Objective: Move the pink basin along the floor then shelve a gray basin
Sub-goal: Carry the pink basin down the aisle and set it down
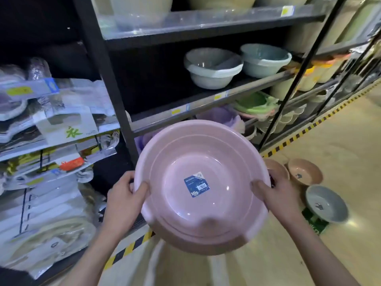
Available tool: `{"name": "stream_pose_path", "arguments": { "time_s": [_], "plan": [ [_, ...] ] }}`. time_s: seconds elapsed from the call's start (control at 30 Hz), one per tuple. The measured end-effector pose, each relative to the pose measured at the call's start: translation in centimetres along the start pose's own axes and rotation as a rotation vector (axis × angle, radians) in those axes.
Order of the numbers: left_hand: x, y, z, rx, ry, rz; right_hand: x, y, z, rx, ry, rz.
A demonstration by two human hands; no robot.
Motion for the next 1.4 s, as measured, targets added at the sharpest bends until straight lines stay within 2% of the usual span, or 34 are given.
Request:
{"name": "stream_pose_path", "arguments": {
  "time_s": [0.23,0.53,0.9,1.1,1.27,1.4],
  "plan": [
    [-3.5,-2.4,13.9,-0.219,-0.014,-0.162,1.8,13.0,-3.8,0.334,-0.042,0.207],
    [-3.7,-11.7,22.3,-0.362,-0.004,-0.302,4.7,22.0,-0.3,0.627,-0.118,0.349],
    [2.5,-27.2,26.9,-0.29,-0.043,-0.495,8.1,27.7,8.5,0.531,-0.234,0.563],
    [7.4,-37.6,30.4,-0.246,-0.125,-0.615,12.3,30.6,12.4,0.371,-0.292,0.645],
    [11.2,-45.9,34.1,-0.223,-0.116,-0.771,17.0,32.6,15.7,0.313,-0.349,0.712],
    [14.0,-51.7,37.0,-0.155,-0.151,-0.775,20.1,34.2,18.6,0.232,-0.374,0.725]
  ]
}}
Point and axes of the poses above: each hand's wrist, its own x-axis towards the middle knuckle, its own y-axis out of the back of the hand, z = x × y, the point moved 5 cm from there along x, towards the middle knuckle, and after that the axes turned 12 degrees about y, right-handed, at the moved point
